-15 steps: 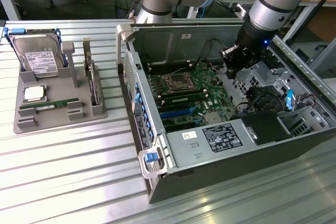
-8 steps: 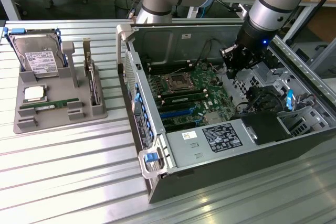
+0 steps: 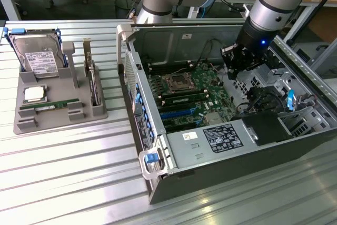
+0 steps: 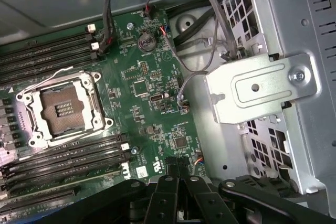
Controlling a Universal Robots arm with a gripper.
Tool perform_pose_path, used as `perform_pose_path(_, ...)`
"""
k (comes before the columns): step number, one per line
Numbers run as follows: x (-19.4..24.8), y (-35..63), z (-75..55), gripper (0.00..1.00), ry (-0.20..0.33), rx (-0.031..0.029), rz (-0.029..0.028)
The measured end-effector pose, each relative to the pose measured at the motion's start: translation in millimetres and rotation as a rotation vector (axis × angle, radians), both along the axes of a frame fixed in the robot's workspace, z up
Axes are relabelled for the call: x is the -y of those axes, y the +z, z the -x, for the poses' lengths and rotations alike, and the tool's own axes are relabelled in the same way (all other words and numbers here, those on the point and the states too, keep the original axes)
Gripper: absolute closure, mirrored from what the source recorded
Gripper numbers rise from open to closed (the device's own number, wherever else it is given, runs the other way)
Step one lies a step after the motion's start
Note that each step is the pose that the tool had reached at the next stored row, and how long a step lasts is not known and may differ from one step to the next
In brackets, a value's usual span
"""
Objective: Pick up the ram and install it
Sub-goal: 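Press down the ram until it locks into place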
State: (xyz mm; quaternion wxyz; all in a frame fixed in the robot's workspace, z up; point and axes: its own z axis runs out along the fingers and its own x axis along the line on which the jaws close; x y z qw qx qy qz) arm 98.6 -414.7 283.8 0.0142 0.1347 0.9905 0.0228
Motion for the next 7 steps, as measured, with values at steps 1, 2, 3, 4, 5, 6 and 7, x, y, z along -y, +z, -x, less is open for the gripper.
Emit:
perform_pose_path(1,0.0,0.0,0.0,0.89,-0.002,0.0000,0.0001)
perform_pose_path(2,0.0,0.0,0.0,0.89,-0.002,0.0000,0.0002)
perform_pose_path(3,0.0,0.0,0.0,0.89,-0.002,0.0000,0.0002)
perform_pose_path(4,0.0,0.0,0.0,0.89,-0.002,0.0000,0.0002)
perform_pose_path(5,0.0,0.0,0.0,0.89,-0.002,0.0000,0.0001)
perform_pose_path(6,0.0,0.0,0.0,0.89,-0.002,0.0000,0.0001)
perform_pose_path(7,0.0,0.0,0.0,0.89,-0.002,0.0000,0.0001)
